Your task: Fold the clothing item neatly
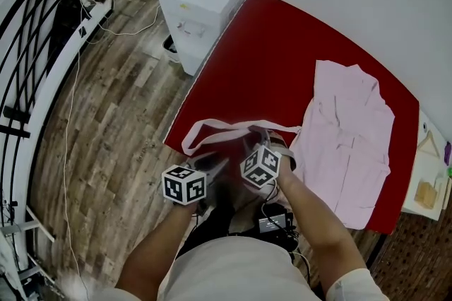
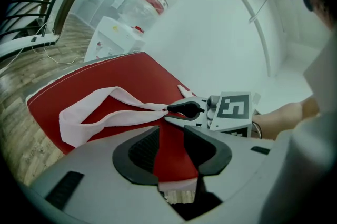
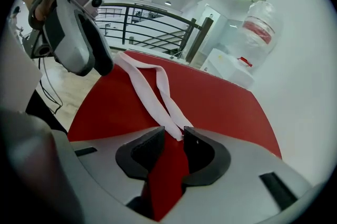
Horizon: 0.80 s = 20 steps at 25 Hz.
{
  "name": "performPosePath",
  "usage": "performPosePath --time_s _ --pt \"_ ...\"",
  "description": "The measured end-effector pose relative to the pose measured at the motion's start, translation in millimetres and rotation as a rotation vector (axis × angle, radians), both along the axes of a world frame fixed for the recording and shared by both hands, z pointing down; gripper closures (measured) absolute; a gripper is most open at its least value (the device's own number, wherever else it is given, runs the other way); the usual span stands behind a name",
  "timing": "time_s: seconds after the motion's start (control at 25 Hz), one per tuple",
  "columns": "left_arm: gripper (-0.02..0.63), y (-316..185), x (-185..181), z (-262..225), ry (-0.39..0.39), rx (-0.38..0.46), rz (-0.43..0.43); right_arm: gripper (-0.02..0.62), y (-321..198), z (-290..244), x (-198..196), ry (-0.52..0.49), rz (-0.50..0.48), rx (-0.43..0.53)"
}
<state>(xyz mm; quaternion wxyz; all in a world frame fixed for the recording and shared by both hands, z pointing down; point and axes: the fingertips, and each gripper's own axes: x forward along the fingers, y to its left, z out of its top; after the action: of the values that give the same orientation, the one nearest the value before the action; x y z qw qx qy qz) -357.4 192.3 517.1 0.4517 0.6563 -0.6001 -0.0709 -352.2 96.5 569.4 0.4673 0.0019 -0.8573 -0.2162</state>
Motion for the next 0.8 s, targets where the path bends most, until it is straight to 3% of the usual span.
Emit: performPosePath --time_s 0.24,0.4,0.48,0.6,0.68,0.8 --pt "0.462 5 -4 4 0.008 -0.008 -0.009 0.508 -3 6 -6 0.029 0.031 -0.014" --pt "0.462 6 -5 8 -0.014 -0.026 -0.017 0.565 1 -1 -2 0.045 0.033 -0.031" --pt "0.462 8 -12 12 -0.085 -0.062 -0.028 0.566 4 -12 -1 0.022 0.031 -0.04" --pt "0.462 13 -30 18 -0.29 -0.13 -0.032 0.566 4 -27 -1 -0.007 0.028 -0.037" --pt "0.462 16 -39 20 -0.414 -0.155 -0.015 0.566 1 -36 2 -0.02 0.034 -0.033" --pt "0.457 22 -47 21 -0.537 -0.164 0.037 0.566 -6 -45 9 -0.035 0.052 -0.03"
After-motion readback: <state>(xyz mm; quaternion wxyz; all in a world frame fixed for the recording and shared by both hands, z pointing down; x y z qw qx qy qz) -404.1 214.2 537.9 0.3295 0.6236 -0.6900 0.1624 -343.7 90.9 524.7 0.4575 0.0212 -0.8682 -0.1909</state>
